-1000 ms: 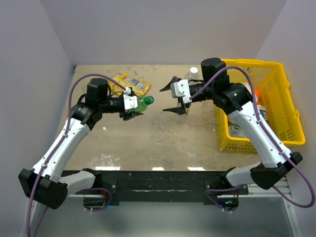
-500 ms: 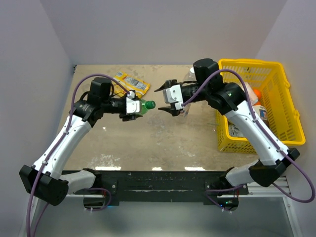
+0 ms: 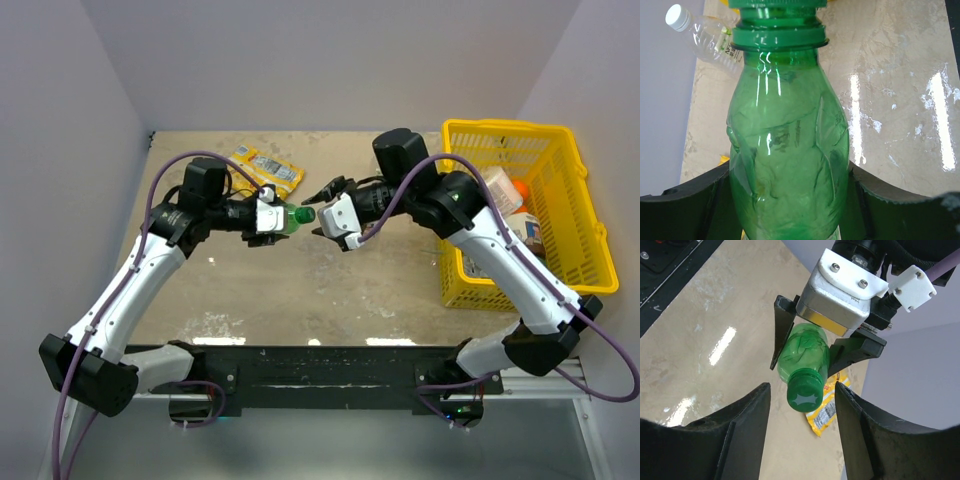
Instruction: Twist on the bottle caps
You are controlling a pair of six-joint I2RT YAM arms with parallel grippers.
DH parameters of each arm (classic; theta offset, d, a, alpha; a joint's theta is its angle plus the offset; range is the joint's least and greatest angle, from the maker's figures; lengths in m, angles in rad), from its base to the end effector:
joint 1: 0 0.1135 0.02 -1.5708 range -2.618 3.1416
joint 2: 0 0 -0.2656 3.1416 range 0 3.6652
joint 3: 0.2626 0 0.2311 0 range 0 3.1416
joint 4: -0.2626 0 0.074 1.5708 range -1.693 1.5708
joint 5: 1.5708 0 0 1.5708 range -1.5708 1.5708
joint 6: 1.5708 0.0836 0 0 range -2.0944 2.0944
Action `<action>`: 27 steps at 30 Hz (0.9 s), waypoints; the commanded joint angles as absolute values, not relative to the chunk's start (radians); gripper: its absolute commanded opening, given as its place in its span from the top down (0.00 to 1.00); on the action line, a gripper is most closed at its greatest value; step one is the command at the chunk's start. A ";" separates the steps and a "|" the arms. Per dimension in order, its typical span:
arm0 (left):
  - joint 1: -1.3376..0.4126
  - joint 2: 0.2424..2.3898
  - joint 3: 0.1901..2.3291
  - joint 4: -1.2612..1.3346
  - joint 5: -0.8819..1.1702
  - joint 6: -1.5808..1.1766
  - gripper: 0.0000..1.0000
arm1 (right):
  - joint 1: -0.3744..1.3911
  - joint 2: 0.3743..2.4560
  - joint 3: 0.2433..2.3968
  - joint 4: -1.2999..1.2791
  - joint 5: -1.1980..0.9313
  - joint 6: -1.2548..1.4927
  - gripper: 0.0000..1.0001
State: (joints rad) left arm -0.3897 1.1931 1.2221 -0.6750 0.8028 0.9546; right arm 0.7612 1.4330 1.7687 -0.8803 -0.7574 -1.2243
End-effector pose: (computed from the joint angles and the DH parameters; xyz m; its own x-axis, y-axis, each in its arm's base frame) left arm 0.2074 -0.1502 0.3473 0.3271 0.4785 -0.8149 0.9140 0.0586 0.4014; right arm 0.1701 0.2414 0.4369 0.7442 -0.2349 -0.6253 -0.6675 -0.2951 -0.6836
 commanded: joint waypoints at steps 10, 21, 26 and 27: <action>-0.399 1.172 1.261 -0.655 0.808 0.971 1.00 | 0.776 1.427 1.769 -0.844 -0.696 -1.256 0.49; -0.400 1.172 1.258 -0.641 0.808 0.969 1.00 | 0.796 1.436 1.770 -0.844 -0.687 -1.269 0.53; -0.400 1.169 1.253 -0.627 0.802 0.968 1.00 | 0.799 1.451 1.779 -0.865 -0.684 -1.281 0.55; -0.400 1.169 1.253 -0.626 0.804 0.966 1.00 | 0.801 1.451 1.778 -0.864 -0.683 -1.282 0.55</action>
State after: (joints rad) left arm -0.3954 1.1908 1.2221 -0.6662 0.7975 0.9543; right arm 0.7921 1.4391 1.7630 -0.8688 -0.6949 -1.2602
